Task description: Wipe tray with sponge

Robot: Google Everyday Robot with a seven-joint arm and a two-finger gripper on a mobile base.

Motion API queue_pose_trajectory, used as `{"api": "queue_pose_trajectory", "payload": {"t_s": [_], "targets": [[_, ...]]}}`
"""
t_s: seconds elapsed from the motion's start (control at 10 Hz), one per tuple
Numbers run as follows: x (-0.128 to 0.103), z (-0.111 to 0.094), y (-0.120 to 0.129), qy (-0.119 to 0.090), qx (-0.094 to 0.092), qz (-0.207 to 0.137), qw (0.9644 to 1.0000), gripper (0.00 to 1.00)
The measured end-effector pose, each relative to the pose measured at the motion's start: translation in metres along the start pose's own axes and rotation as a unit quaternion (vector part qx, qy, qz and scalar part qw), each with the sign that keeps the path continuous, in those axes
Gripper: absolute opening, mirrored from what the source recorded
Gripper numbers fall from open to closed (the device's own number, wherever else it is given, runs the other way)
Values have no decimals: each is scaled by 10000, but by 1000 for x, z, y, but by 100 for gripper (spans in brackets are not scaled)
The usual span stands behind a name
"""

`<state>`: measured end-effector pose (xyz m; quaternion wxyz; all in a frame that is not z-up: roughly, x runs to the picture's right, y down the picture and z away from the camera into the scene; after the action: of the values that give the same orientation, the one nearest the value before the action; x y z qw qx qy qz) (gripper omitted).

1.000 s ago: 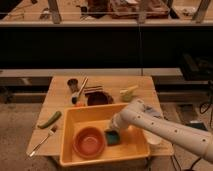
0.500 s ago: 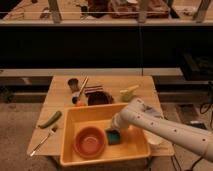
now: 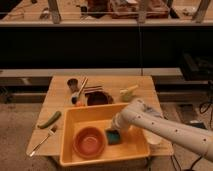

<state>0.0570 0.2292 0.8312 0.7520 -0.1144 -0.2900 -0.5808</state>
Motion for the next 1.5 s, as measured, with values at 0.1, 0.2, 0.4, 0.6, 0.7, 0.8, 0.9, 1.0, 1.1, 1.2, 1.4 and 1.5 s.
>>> {"api": "queue_pose_trajectory", "payload": {"t_s": [0.1,0.2,0.4,0.6,0.7,0.8,0.9,1.0,1.1,1.2,1.4,1.5], "targets": [[1,-1,9,26,-129,63,9999,0],[5,-5,25,76,-337,122,9993,0],[8,-8,35,100,-443,159,9988,0],[21,-13,36,60,-595,44,9982,0],[38,-17,32,9,-650,-29,9979,0],[54,-22,26,-62,-698,-131,9975,0],[65,-27,16,-147,-697,-257,9971,0],[74,-35,5,-276,-656,-377,9968,0],[78,-39,-1,-371,-596,-430,9966,0],[77,-41,-2,-464,-537,-439,9965,0],[55,-35,4,-685,-414,-434,9959,0],[39,-31,5,-734,-345,-456,9957,0]]}}
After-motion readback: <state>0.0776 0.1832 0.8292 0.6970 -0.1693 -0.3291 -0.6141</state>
